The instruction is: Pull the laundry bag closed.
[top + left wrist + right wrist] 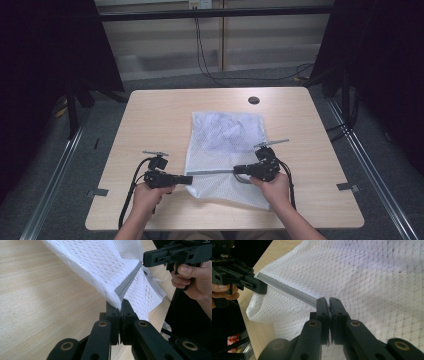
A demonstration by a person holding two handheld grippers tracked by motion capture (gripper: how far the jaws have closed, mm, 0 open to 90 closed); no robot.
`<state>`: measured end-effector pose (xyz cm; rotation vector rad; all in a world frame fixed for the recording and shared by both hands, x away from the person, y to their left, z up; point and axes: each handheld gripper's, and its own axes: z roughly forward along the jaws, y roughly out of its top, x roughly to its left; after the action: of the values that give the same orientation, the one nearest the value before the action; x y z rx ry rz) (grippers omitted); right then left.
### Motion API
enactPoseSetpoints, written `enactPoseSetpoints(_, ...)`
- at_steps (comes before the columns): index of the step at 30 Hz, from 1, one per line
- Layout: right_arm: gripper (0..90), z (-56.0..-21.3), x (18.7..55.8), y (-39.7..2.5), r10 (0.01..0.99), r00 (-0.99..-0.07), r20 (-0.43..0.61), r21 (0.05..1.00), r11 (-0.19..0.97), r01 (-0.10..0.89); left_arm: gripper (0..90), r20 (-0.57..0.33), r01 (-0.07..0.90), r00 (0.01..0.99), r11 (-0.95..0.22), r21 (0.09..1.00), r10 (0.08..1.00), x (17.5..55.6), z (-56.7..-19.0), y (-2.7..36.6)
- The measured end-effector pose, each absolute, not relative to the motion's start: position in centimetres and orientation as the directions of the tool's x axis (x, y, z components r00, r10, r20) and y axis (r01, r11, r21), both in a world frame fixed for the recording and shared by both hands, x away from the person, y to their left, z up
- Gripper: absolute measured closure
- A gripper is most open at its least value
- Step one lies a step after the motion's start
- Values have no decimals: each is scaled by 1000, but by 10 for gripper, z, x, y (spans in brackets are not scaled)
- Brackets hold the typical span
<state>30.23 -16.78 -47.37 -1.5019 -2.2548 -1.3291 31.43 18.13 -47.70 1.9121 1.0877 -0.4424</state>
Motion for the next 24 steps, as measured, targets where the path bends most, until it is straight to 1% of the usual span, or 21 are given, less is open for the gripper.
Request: enactPoseSetpoints(24, 866, -471, 303, -169, 688, -493, 532, 593, 113, 798, 882, -665, 830, 549, -237, 505, 506, 317, -477, 181)
